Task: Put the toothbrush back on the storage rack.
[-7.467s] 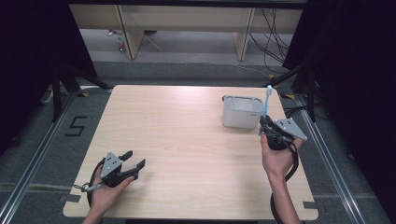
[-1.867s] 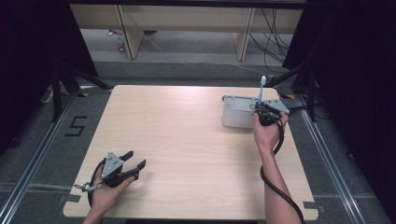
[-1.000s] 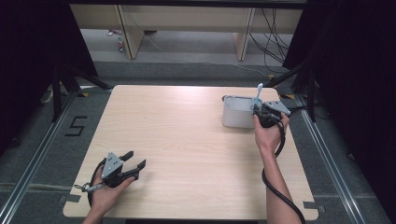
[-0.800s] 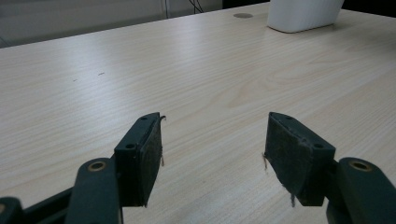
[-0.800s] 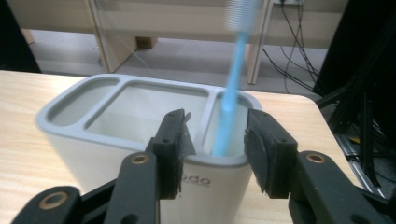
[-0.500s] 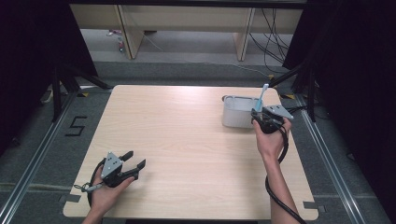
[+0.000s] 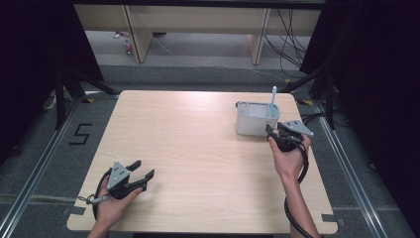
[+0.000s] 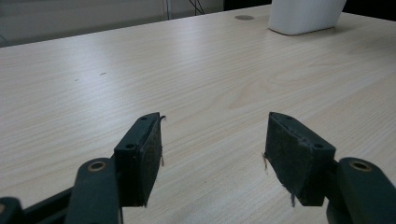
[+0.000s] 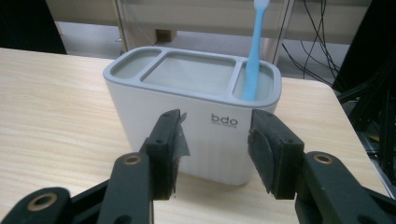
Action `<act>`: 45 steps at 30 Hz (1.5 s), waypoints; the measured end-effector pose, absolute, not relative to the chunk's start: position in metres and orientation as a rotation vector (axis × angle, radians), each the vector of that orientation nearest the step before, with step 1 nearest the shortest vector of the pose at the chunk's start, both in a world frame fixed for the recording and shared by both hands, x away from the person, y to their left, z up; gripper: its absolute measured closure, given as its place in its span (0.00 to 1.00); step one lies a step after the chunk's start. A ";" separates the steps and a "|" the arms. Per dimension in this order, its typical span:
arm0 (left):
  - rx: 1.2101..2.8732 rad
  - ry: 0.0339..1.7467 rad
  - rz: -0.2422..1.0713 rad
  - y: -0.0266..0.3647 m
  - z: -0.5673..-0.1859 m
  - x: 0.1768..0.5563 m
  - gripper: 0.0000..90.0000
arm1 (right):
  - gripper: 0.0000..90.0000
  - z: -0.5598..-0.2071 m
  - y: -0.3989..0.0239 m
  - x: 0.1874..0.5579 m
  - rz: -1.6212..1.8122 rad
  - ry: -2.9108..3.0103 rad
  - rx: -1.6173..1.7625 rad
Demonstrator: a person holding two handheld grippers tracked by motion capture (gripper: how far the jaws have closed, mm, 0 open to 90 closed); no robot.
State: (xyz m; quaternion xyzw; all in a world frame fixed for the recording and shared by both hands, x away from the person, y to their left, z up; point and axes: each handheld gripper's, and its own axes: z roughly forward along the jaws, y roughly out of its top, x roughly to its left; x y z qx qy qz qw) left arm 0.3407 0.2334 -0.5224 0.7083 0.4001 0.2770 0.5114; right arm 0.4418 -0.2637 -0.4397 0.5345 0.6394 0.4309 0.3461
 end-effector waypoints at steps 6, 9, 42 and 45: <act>1.704 0.963 0.666 0.234 -0.522 0.341 0.40 | 0.61 -0.444 -0.268 0.432 1.130 1.675 1.368; 1.702 0.964 0.665 0.234 -0.522 0.341 0.40 | 0.61 -0.447 -0.266 0.425 1.137 1.684 1.410; 1.695 0.972 0.662 0.234 -0.522 0.340 0.40 | 0.60 -0.481 -0.272 0.371 1.128 1.753 1.394; 1.694 0.970 0.664 0.234 -0.522 0.340 0.40 | 0.60 -0.485 -0.272 0.366 1.131 1.761 1.377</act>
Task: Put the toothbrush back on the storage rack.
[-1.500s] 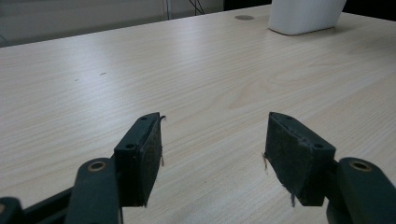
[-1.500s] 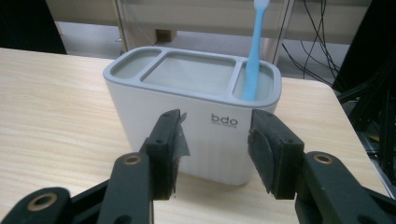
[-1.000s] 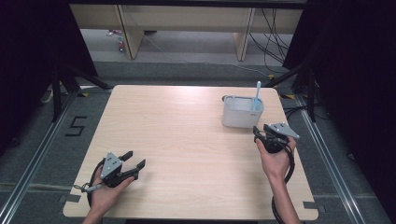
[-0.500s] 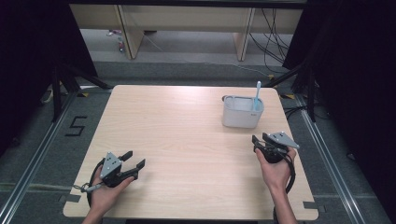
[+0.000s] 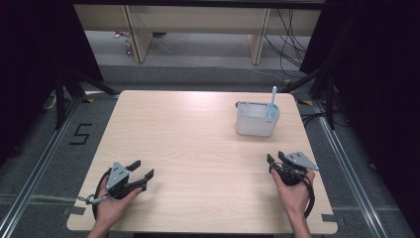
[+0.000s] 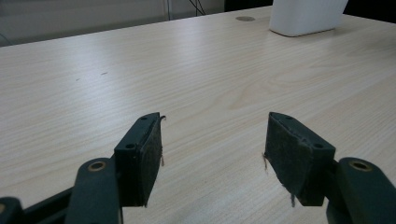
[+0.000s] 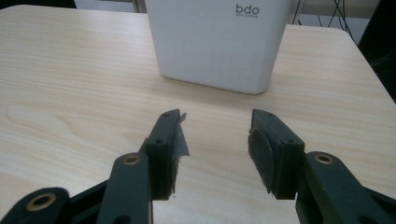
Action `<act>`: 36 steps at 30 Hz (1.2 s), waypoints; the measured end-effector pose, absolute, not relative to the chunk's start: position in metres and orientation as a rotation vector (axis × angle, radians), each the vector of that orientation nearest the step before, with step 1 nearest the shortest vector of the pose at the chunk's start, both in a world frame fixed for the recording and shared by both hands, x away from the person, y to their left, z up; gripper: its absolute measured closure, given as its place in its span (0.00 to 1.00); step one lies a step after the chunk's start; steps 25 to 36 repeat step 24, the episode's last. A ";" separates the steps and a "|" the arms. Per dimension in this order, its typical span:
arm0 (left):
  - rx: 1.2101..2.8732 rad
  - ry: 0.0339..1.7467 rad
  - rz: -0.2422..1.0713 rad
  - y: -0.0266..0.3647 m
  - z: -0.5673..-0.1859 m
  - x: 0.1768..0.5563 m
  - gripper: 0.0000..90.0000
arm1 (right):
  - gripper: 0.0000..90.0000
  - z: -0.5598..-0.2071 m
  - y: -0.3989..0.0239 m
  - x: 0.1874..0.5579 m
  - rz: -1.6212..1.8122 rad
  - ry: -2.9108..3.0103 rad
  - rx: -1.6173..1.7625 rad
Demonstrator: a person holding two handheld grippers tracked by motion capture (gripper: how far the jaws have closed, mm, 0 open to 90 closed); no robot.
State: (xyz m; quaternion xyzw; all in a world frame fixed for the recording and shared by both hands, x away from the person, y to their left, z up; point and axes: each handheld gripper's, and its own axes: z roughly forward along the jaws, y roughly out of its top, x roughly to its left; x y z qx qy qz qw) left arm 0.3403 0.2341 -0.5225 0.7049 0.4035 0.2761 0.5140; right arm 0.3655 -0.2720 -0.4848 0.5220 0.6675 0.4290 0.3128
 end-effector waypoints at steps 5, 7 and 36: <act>1.694 0.970 0.661 0.234 -0.522 0.340 0.40 | 0.60 -0.492 -0.270 0.358 1.104 1.773 1.355; 1.698 0.967 0.665 0.234 -0.522 0.340 0.40 | 0.60 -0.495 -0.268 0.355 1.146 1.752 1.386; 1.700 0.967 0.663 0.234 -0.522 0.340 0.40 | 0.59 -0.501 -0.268 0.354 1.127 1.746 1.395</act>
